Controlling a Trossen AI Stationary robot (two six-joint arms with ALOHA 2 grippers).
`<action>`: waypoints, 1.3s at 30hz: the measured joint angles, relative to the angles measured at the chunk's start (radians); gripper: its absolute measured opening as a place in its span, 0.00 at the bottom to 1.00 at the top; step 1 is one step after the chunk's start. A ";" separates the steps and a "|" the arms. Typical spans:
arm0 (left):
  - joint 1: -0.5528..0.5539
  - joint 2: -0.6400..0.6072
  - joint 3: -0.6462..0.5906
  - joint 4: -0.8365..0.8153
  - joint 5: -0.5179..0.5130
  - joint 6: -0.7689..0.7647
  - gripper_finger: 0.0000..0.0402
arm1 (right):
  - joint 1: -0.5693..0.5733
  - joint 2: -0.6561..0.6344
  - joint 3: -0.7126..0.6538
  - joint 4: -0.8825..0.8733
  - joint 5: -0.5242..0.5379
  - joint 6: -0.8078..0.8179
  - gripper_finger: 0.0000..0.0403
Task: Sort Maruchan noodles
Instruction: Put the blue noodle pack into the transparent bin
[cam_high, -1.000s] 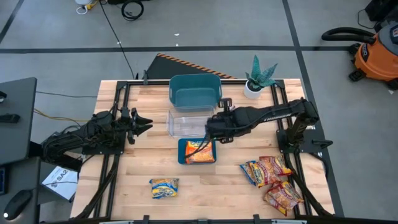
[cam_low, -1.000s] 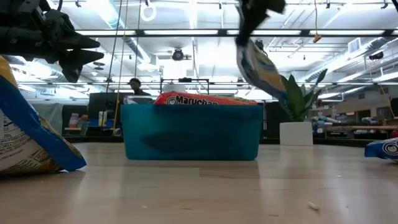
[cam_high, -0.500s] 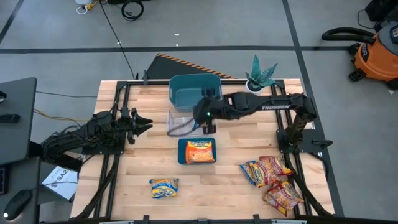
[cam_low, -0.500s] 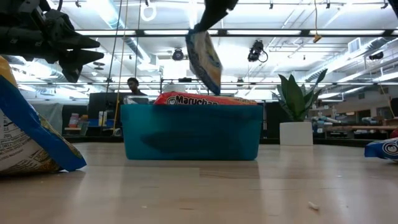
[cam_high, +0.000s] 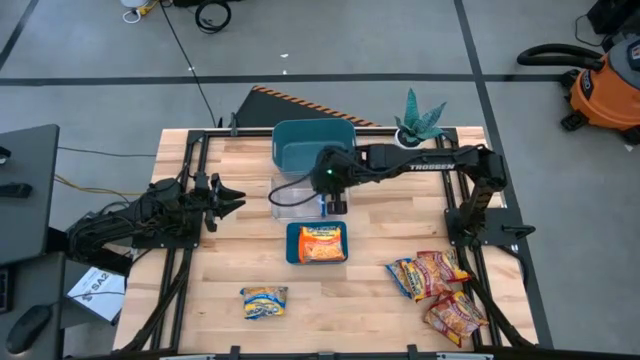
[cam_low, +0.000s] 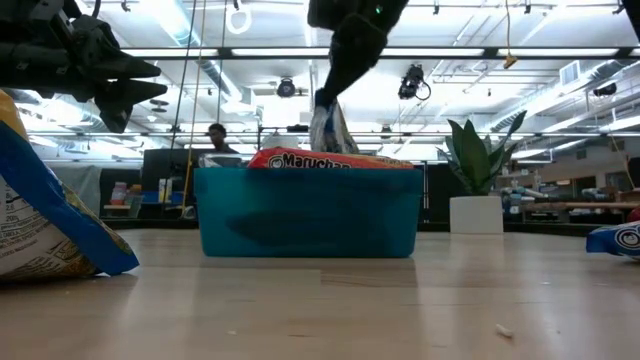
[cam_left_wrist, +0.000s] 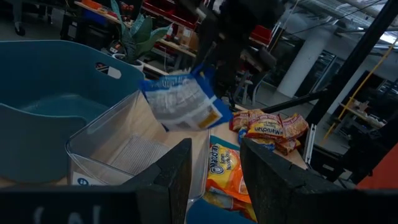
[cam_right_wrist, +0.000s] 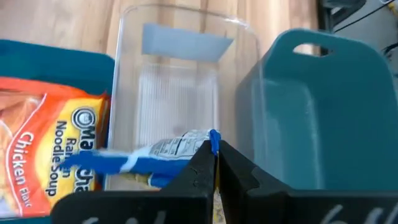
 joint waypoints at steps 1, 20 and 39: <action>0.000 0.000 0.000 0.000 0.000 0.000 0.35 | 0.001 0.000 -0.014 0.001 -0.002 0.003 0.03; 0.000 0.000 0.000 0.000 0.000 0.000 0.35 | 0.001 0.000 -0.176 0.104 -0.019 0.095 0.09; 0.000 0.000 0.000 0.000 0.000 0.000 0.35 | 0.201 0.000 0.028 -0.115 -0.078 0.262 0.28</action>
